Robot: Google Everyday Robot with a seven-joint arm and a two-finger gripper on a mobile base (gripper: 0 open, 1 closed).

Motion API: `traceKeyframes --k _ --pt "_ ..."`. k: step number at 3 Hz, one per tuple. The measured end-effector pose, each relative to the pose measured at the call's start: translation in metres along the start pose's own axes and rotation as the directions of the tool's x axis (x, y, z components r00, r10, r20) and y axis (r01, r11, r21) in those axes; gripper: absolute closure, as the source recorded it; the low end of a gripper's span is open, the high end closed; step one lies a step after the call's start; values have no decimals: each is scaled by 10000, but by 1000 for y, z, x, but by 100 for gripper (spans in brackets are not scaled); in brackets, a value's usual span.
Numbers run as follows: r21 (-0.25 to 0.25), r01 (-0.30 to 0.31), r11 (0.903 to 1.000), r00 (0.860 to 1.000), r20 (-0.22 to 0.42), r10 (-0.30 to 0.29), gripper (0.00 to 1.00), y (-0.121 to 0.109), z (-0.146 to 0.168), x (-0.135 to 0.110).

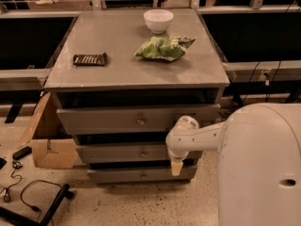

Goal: Open middle drawer

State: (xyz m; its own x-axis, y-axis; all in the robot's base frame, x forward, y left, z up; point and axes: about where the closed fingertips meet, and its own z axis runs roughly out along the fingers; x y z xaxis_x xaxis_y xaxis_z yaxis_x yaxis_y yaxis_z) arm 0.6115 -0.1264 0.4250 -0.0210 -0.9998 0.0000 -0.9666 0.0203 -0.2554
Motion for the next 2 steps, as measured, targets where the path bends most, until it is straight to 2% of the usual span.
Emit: traceKeyframes --k 1,2 --pt "-454 -283 9986 9993 -242 272 40 13 11 8" --pt "-512 -315 9982 9992 -272 301 63 13 9 8"
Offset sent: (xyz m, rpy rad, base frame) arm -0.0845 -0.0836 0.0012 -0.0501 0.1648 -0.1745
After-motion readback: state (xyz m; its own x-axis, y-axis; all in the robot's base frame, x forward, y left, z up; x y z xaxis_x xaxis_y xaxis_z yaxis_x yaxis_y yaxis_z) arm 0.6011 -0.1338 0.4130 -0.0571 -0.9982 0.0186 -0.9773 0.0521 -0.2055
